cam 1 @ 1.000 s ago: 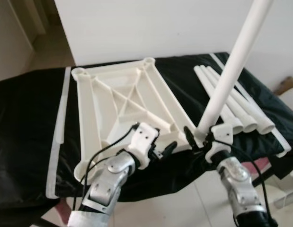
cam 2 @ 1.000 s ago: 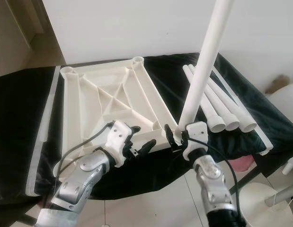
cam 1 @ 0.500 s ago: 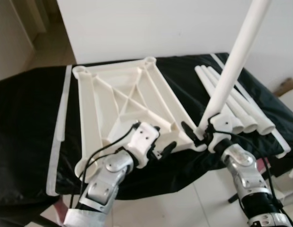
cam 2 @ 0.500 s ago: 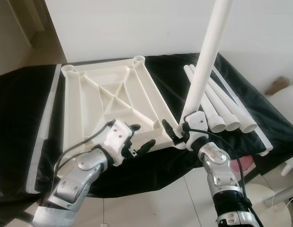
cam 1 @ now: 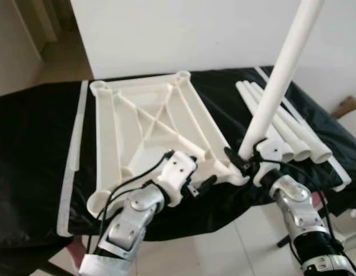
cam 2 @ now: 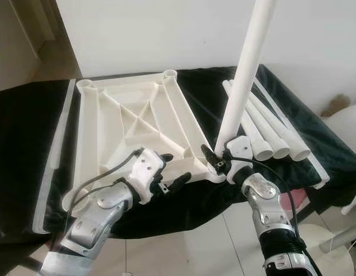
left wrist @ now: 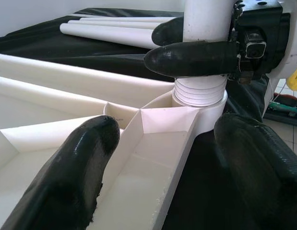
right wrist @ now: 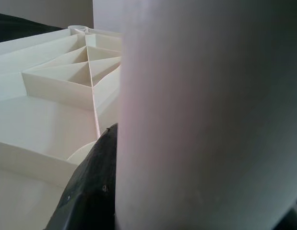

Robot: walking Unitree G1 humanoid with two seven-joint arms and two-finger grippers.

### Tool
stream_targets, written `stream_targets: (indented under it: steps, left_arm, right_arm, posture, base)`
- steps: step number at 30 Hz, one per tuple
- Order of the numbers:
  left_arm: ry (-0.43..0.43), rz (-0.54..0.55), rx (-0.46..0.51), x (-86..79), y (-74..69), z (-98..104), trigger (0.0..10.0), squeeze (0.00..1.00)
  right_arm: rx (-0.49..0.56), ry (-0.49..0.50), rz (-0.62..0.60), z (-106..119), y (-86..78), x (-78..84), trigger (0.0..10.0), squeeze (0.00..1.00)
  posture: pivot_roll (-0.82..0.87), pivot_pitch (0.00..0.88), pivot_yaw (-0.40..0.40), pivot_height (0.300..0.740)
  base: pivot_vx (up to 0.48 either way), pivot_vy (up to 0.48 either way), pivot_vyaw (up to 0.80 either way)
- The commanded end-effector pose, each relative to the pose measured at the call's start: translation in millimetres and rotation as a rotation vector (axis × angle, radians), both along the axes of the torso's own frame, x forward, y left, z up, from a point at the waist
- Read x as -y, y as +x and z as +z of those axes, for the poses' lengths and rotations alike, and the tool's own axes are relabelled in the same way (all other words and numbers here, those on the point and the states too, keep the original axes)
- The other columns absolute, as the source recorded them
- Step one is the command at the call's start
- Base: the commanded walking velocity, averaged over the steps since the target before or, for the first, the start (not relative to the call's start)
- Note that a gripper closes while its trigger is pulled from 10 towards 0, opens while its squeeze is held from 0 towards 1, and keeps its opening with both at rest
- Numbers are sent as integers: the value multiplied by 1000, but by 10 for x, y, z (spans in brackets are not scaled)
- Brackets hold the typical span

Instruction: Building children table

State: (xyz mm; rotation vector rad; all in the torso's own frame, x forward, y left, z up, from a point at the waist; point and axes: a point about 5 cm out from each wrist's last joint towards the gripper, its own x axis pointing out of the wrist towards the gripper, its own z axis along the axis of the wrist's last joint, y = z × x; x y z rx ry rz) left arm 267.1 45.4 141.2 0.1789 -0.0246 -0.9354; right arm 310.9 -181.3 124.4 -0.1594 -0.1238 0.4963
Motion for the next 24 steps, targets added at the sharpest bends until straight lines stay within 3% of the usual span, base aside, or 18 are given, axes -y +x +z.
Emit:
stream_targets:
  steps: [1,2,13,16,21,24]
  left_arm:
    - [20,-24,2,21,8,0,10000,0]
    - [20,-26,2,23,10,4,10000,0]
    - [25,42,11,-63,141,37,10000,0]
    - [31,83,-2,-122,151,12,10000,0]
    - [35,102,-9,-151,165,9,10000,0]
    - [42,119,-21,-171,188,-10,10000,0]
  right_arm:
    - [-43,-36,1,-113,-44,21,4824,0]
    - [-47,-32,-4,-115,-42,32,10000,0]
    - [-20,15,-98,-21,22,22,10000,0]
    - [-15,46,-279,1,-18,56,10000,0]
    - [0,70,-369,-12,-100,52,10000,0]
    - [-10,84,-495,-69,-177,44,10000,0]
  posture:
    - [62,0,-10,740]
    - [60,0,-11,740]
    - [6,36,2,740]
    - [-4,81,10,740]
    - [-13,90,11,740]
    - [-16,90,7,740]
  base:
    - [0,0,0]
    - [0,0,0]
    - [0,0,0]
    - [0,0,0]
    - [0,0,0]
    - [0,0,0]
